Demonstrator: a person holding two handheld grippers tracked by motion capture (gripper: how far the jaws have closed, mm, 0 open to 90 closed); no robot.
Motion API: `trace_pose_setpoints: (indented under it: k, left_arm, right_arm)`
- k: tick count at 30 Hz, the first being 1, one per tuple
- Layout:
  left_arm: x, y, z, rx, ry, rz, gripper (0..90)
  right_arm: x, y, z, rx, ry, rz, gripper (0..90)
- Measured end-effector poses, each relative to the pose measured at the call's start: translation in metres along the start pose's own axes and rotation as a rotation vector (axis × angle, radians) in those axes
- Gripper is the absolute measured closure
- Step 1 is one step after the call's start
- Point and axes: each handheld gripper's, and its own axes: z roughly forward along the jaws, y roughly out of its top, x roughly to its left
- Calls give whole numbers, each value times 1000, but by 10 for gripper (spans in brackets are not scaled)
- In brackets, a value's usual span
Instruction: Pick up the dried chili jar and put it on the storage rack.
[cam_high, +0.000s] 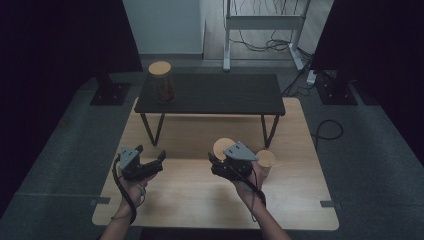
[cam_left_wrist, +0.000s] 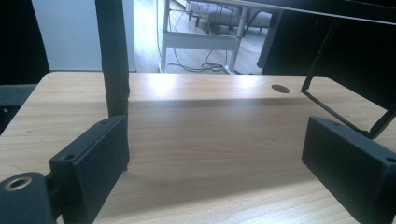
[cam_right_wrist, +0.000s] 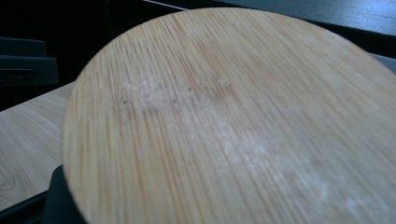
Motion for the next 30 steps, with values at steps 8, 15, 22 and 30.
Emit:
trace_pose_setpoints:
  k: [8, 15, 22, 30]
  left_arm:
    - [1, 0, -1, -4, 0, -3, 71]
    - [2, 1, -2, -9, 0, -7, 71]
    - [2, 1, -2, -9, 0, -6, 71]
    - [2, 1, -1, -5, -1, -1, 71]
  right_arm:
    - [0, 6, 1, -4, -2, -3, 252]
    - [0, 9, 2, -5, -2, -5, 253]
    - [-1, 9, 2, -8, -5, -5, 253]
    - [-2, 9, 2, -11, -7, -3, 252]
